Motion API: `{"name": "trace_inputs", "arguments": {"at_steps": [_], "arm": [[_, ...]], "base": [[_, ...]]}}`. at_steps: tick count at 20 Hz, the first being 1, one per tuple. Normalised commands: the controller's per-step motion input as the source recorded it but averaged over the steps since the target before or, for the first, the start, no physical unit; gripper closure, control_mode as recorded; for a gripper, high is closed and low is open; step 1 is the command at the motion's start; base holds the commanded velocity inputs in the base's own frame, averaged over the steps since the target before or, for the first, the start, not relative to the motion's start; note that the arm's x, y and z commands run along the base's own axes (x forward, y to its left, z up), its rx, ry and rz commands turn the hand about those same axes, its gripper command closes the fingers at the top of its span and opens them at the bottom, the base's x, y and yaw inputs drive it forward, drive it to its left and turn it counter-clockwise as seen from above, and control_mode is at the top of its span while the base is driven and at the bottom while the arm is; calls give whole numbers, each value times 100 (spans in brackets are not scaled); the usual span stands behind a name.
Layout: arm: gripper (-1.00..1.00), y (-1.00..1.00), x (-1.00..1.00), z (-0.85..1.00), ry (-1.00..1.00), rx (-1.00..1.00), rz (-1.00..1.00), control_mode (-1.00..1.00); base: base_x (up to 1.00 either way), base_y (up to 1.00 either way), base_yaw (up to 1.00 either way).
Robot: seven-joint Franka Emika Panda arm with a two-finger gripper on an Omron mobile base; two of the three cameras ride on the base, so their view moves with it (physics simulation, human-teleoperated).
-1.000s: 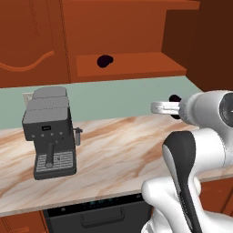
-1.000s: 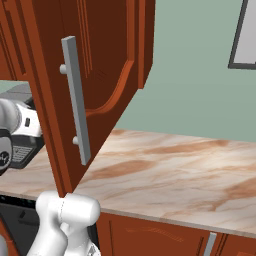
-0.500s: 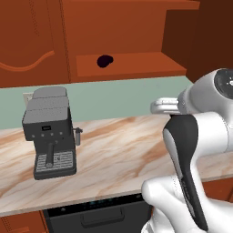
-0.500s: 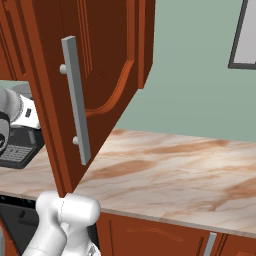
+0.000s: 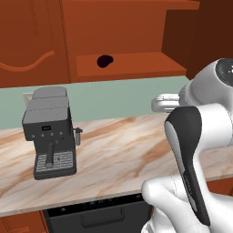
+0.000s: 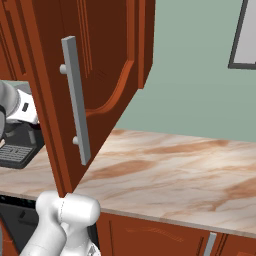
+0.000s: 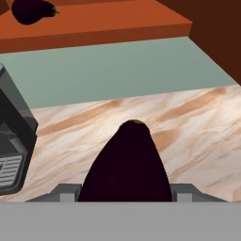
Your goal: Pick the eggplants from the cabinet and place them in one bowl. Pick the potato from the sink and place it in the other bowl.
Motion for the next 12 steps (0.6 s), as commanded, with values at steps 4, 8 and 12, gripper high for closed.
{"name": "trace_inputs", "arguments": {"at_steps": [4, 8, 12], "arm": [[100, 0, -2, 0, 0, 0, 0, -100], [100, 0, -1, 0, 1, 0, 0, -100], [100, 0, 0, 0, 0, 0, 0, -100]], "base": [[0, 0, 0], [0, 0, 0], [0, 0, 0]]}}
